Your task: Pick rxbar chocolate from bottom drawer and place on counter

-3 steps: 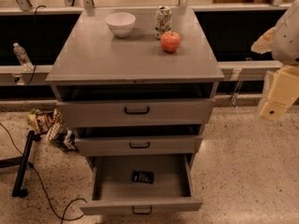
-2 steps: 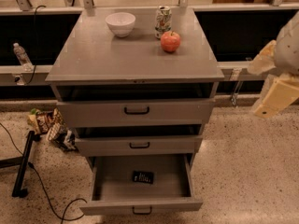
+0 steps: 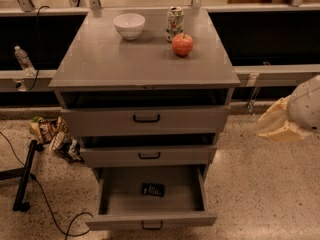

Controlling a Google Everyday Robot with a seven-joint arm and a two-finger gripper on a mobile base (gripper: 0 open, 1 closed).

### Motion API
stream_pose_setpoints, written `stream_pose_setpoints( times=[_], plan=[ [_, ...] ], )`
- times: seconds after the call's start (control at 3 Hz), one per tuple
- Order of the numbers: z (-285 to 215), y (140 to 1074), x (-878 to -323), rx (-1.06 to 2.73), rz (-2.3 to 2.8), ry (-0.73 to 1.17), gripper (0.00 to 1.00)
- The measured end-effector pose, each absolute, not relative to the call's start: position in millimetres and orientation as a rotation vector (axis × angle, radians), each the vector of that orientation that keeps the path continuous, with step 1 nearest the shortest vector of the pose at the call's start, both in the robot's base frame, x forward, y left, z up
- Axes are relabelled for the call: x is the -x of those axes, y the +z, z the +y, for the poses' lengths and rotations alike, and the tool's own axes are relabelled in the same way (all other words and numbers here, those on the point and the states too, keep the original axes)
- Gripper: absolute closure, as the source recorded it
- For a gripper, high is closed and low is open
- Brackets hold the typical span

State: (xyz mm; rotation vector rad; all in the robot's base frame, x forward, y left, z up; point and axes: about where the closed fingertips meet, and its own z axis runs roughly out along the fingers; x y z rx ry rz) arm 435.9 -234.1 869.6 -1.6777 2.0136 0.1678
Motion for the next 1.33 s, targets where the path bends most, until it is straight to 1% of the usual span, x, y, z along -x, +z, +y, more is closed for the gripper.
stream_pose_setpoints(
  times=[0.33, 0.67, 1.0, 1.33],
  plan=[
    [-194.6, 815.4, -463.4, 1.69, 1.938, 0.282, 1.0],
    [-191.5, 808.8, -469.5, 1.68, 1.932, 0.285, 0.86],
    [-190.2, 810.3, -467.8, 1.687, 1.932, 0.284, 0.55],
    [-188.4, 808.5, -467.7, 1.69, 1.937, 0.288, 0.3]
  ],
)
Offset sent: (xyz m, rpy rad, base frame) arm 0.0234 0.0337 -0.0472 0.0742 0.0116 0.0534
